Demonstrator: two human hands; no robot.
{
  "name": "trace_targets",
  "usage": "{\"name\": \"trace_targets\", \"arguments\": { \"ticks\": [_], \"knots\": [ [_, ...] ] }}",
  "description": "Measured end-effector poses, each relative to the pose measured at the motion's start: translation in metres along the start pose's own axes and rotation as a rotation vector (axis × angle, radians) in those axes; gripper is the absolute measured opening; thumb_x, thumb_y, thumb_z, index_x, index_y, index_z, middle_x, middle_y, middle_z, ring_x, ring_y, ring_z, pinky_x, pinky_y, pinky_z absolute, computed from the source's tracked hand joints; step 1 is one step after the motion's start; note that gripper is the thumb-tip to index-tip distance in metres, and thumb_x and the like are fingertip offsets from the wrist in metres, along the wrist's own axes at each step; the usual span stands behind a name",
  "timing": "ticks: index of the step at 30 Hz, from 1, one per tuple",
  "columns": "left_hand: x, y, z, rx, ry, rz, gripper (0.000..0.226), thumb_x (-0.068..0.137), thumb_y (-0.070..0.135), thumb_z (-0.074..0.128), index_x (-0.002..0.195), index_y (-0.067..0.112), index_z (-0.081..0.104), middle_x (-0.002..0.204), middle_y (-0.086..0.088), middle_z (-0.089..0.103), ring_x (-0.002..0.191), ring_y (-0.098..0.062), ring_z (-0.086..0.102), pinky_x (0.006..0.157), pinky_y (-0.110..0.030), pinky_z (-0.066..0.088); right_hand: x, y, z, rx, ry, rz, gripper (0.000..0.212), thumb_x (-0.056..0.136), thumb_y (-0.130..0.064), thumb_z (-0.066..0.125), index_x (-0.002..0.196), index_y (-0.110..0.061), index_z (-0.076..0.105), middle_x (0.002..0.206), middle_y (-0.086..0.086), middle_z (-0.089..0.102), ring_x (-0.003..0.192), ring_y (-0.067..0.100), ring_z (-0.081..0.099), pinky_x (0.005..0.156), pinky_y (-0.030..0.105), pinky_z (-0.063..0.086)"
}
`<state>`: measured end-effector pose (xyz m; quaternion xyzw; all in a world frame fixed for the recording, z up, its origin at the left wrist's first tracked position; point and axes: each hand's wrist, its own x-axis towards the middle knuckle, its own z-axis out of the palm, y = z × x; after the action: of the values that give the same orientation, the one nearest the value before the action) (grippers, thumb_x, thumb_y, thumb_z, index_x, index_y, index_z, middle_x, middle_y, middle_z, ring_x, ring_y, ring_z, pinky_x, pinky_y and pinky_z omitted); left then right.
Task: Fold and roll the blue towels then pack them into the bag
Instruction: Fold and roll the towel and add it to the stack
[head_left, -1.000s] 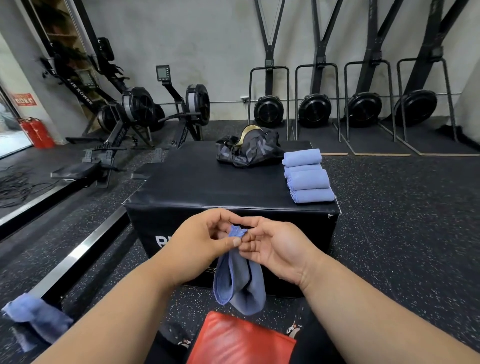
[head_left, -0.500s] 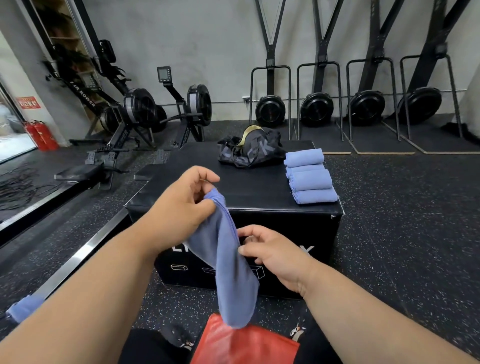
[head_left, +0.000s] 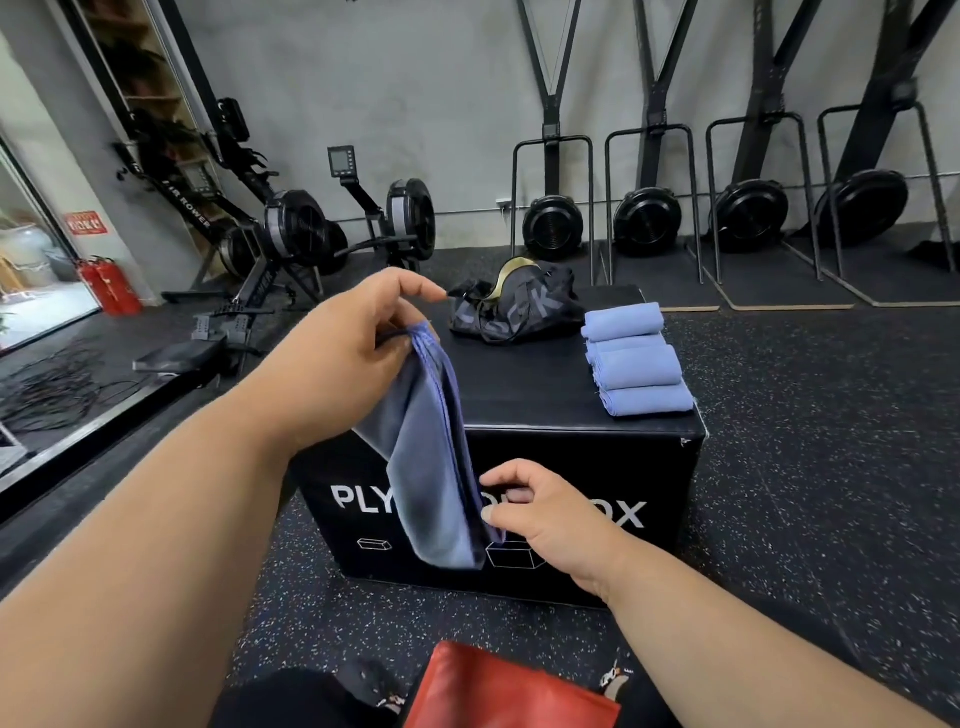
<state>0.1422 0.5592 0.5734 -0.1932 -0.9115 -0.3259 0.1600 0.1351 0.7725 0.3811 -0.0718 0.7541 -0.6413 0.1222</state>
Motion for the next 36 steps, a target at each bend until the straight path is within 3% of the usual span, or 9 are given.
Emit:
{"name": "trace_targets", "arguments": {
  "ticks": [4,7,10,15,20,26,29,32,36],
  "knots": [
    [0.005,0.007,-0.009,-0.002,0.082,0.031,0.054,0.100,-0.006,0.052,0.126,0.041,0.056,0.106,0.016,0.073,0.103,-0.001,0.069,0.097,-0.024,0.052,0.006,0.006,0.001,-0.038,0.026,-0.077,0.025,0.088,-0.018,0.077,0.102,-0.039,0.072,0.111,-0.006,0.074,0.107,0.007,0.068,0.092,0.019,0.051],
    [0.007,0.008,-0.017,-0.035,0.134,0.049,0.054,0.100,-0.007,0.053,0.127,0.039,0.056,0.105,0.015,0.073,0.103,-0.007,0.071,0.100,-0.034,0.055,0.009,0.007,-0.001,-0.044,0.042,-0.124,0.025,0.090,-0.011,0.074,0.104,-0.032,0.072,0.108,-0.005,0.074,0.097,0.000,0.066,0.086,0.011,0.048],
    [0.011,0.008,-0.023,-0.053,0.161,0.046,0.051,0.101,-0.005,0.055,0.131,0.036,0.057,0.105,0.012,0.074,0.102,-0.012,0.071,0.101,-0.040,0.055,0.013,0.007,-0.004,-0.083,0.060,-0.155,0.027,0.088,-0.007,0.072,0.101,-0.031,0.071,0.110,0.001,0.072,0.095,0.005,0.064,0.083,0.012,0.048],
    [0.014,0.010,-0.027,-0.080,0.197,0.045,0.045,0.104,0.001,0.058,0.135,0.033,0.055,0.105,0.010,0.074,0.100,-0.009,0.071,0.097,-0.027,0.054,0.016,0.015,0.000,-0.125,0.016,-0.157,0.026,0.081,-0.019,0.083,0.096,-0.032,0.067,0.105,-0.006,0.071,0.098,0.007,0.064,0.093,0.024,0.051],
    [0.015,0.007,-0.025,-0.082,0.192,0.034,0.044,0.105,0.002,0.058,0.137,0.033,0.055,0.105,0.009,0.074,0.101,-0.009,0.071,0.096,-0.027,0.055,0.014,0.023,0.010,-0.158,-0.010,-0.121,0.035,0.076,-0.028,0.090,0.102,-0.036,0.069,0.108,-0.013,0.067,0.106,0.001,0.059,0.096,0.019,0.046],
    [0.015,0.000,-0.026,-0.079,0.206,0.021,0.047,0.104,0.001,0.058,0.133,0.037,0.055,0.105,0.010,0.074,0.101,-0.009,0.071,0.095,-0.026,0.053,0.019,0.033,0.012,-0.168,-0.020,-0.138,0.014,0.084,-0.026,0.084,0.088,-0.021,0.070,0.087,0.004,0.073,0.074,0.006,0.059,0.078,0.030,0.054],
    [0.012,-0.013,-0.029,-0.089,0.219,-0.015,0.047,0.104,0.000,0.058,0.135,0.035,0.055,0.106,0.009,0.075,0.103,-0.011,0.071,0.098,-0.029,0.052,0.021,0.035,0.000,-0.179,0.078,-0.109,0.013,0.086,-0.014,0.076,0.081,-0.022,0.067,0.067,-0.006,0.058,0.063,0.008,0.047,0.061,0.026,0.043],
    [0.004,-0.040,-0.029,-0.200,0.228,-0.117,0.048,0.104,-0.003,0.057,0.137,0.031,0.055,0.105,0.002,0.075,0.100,-0.014,0.071,0.099,-0.033,0.053,0.023,0.032,-0.020,-0.153,0.184,-0.121,0.016,0.082,-0.004,0.069,0.077,-0.019,0.065,0.063,-0.012,0.050,0.059,0.008,0.040,0.055,0.023,0.036],
    [-0.014,-0.095,-0.022,-0.486,0.291,-0.362,0.050,0.098,-0.010,0.055,0.136,0.023,0.057,0.089,0.011,0.072,0.080,-0.007,0.065,0.078,-0.023,0.050,0.024,0.014,-0.051,-0.115,0.313,-0.180,0.016,0.082,0.000,0.069,0.078,-0.016,0.067,0.062,-0.019,0.056,0.057,0.001,0.044,0.057,0.018,0.037]
  ]
}}
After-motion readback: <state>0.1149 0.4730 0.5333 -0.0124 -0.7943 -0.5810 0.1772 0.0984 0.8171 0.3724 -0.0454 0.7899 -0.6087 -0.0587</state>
